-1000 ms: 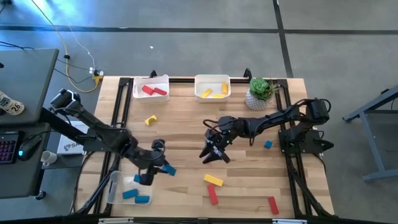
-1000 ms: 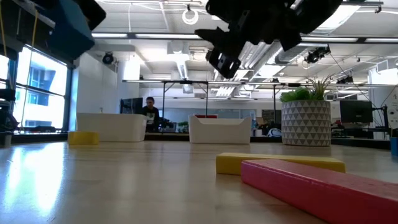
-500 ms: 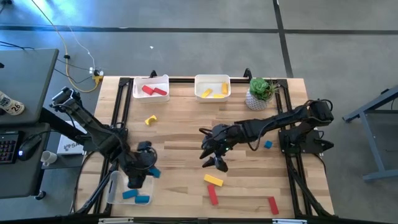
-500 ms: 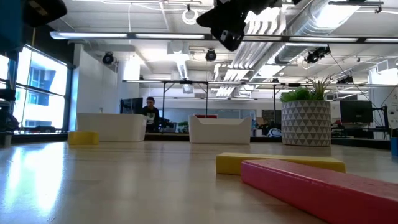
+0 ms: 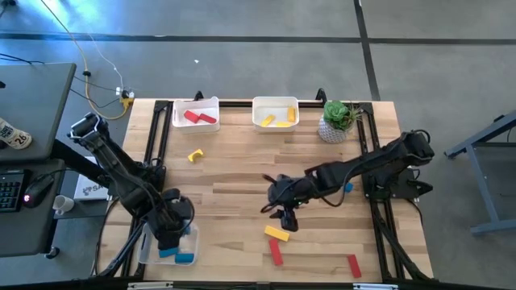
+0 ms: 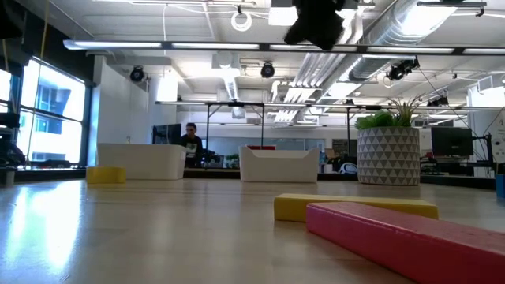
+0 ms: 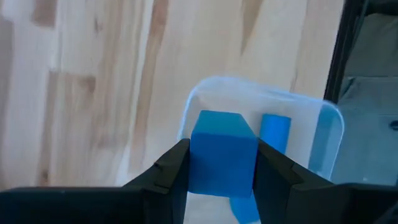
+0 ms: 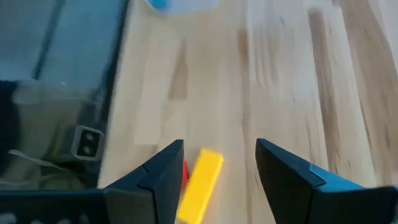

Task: Sort & place blocks by color
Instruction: Put the blue block into the transparent bin

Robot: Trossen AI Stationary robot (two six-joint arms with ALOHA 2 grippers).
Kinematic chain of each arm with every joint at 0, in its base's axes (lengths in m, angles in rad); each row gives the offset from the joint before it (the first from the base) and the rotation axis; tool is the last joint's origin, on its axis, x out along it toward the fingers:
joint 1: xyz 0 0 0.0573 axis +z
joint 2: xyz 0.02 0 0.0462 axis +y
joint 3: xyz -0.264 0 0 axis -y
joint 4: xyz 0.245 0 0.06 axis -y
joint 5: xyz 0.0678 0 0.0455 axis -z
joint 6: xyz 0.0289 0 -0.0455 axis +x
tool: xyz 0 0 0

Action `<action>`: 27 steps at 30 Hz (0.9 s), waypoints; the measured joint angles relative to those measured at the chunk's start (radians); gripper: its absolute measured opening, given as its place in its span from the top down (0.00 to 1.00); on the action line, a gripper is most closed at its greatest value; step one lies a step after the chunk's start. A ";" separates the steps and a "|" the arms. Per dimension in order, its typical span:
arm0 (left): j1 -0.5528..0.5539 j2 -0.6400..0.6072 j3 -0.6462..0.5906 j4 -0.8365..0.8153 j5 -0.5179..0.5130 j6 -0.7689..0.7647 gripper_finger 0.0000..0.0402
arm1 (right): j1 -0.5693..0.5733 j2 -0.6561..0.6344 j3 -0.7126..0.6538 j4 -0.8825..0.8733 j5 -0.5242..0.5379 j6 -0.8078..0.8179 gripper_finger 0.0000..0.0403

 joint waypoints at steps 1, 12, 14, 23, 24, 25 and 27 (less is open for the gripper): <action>-0.002 0.007 0.000 -0.011 0.017 -0.021 0.72 | 0.005 0.001 -0.001 -0.025 0.012 0.019 0.54; 0.017 0.085 0.000 -0.023 0.144 -0.106 0.72 | 0.086 0.002 -0.001 -0.176 0.086 0.144 0.54; 0.022 0.099 0.000 -0.023 0.176 -0.108 0.72 | 0.101 0.005 -0.007 -0.170 0.087 0.147 0.54; 0.039 0.123 0.000 -0.008 0.257 -0.114 0.72 | 0.141 0.017 -0.119 -0.086 0.067 0.213 0.54; 0.040 0.123 0.000 -0.007 0.258 -0.114 0.72 | 0.140 0.017 -0.132 -0.073 0.066 0.222 0.54; 0.042 0.123 0.000 -0.006 0.262 -0.114 0.72 | 0.140 0.017 -0.143 -0.068 0.064 0.228 0.54; 0.051 0.123 0.000 -0.006 0.270 -0.112 0.72 | 0.139 0.019 -0.164 -0.040 0.062 0.228 0.54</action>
